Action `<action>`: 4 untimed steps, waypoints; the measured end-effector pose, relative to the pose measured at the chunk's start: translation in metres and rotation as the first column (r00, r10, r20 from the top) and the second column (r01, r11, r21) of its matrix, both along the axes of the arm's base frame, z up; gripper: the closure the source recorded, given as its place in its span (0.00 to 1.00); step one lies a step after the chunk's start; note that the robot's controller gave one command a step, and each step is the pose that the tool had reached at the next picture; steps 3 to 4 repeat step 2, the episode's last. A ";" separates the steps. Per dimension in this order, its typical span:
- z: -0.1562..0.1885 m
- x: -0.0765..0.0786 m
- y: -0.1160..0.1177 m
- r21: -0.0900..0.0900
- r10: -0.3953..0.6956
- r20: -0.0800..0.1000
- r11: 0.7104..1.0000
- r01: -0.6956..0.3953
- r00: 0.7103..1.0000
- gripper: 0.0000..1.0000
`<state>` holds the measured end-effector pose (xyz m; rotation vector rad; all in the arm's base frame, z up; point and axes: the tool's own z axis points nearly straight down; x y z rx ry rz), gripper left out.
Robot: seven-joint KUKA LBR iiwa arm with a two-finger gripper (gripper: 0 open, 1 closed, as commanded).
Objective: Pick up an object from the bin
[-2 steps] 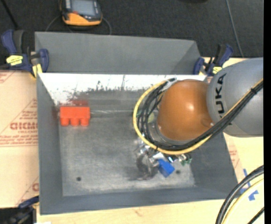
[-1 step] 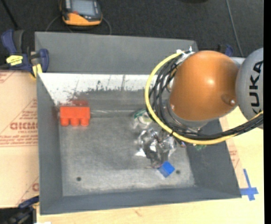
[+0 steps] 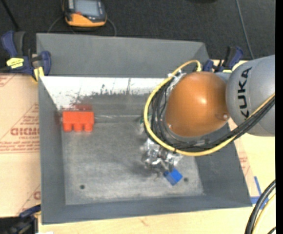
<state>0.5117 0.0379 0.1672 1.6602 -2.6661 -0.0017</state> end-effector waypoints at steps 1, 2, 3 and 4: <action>-0.017 -0.030 0.009 0.001 0.024 -0.001 1.000 -0.024 1.000 1.00; 0.085 -0.023 -0.001 0.000 0.020 0.012 1.000 -0.020 1.000 1.00; 0.085 -0.023 -0.001 0.000 0.020 0.012 1.000 -0.020 1.000 1.00; 0.085 -0.023 -0.001 0.000 0.020 0.012 1.000 -0.020 1.000 1.00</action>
Offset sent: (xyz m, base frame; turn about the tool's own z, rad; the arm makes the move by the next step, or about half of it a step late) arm -0.0283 0.0083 -0.0164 -0.0210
